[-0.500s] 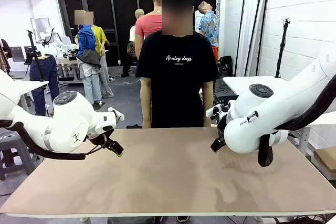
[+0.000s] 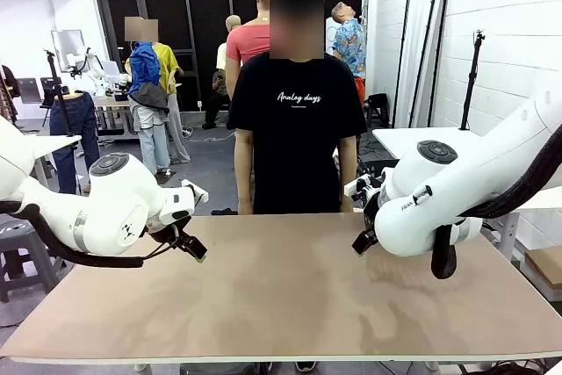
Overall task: Fold the training pants.
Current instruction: Grab both ends of the Training pants handed by a person.
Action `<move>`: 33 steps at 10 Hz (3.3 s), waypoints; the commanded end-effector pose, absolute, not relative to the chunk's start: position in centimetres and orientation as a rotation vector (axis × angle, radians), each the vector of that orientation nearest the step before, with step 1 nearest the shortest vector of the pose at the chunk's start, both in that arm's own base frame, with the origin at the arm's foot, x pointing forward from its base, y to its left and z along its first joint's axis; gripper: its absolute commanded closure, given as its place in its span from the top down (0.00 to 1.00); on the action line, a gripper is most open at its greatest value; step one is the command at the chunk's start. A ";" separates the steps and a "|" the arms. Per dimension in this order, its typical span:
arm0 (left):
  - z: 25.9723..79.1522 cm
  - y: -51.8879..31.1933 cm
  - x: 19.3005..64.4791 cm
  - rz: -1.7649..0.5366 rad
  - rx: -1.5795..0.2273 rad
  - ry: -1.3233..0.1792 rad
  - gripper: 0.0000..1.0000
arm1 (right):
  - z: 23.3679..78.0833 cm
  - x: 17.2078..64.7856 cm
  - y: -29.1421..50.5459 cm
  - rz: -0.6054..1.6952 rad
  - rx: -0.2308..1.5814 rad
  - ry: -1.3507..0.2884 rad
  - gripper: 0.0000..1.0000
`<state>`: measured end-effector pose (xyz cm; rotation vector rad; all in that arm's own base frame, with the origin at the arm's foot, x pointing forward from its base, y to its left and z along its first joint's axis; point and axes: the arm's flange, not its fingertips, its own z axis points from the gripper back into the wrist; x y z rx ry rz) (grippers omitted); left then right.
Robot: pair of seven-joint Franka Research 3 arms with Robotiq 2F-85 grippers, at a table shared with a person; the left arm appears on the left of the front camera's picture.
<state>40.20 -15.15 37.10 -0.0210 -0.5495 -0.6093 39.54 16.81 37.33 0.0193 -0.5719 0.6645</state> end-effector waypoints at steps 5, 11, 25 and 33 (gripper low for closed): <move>37.1 -15.1 40.2 -0.607 -0.021 -0.550 1.00 | 37.3 39.5 16.8 0.664 0.020 -0.572 1.00; 39.7 -15.1 39.0 -0.599 -0.019 -0.585 1.00 | 40.4 38.6 16.2 0.688 0.036 -0.586 1.00; 54.4 -16.7 30.4 -0.609 0.096 -0.703 1.00 | 53.9 32.3 13.8 0.781 -0.022 -0.721 1.00; 54.8 -16.4 30.6 -0.643 0.069 -0.713 1.00 | 54.4 32.5 14.1 0.761 0.001 -0.741 1.00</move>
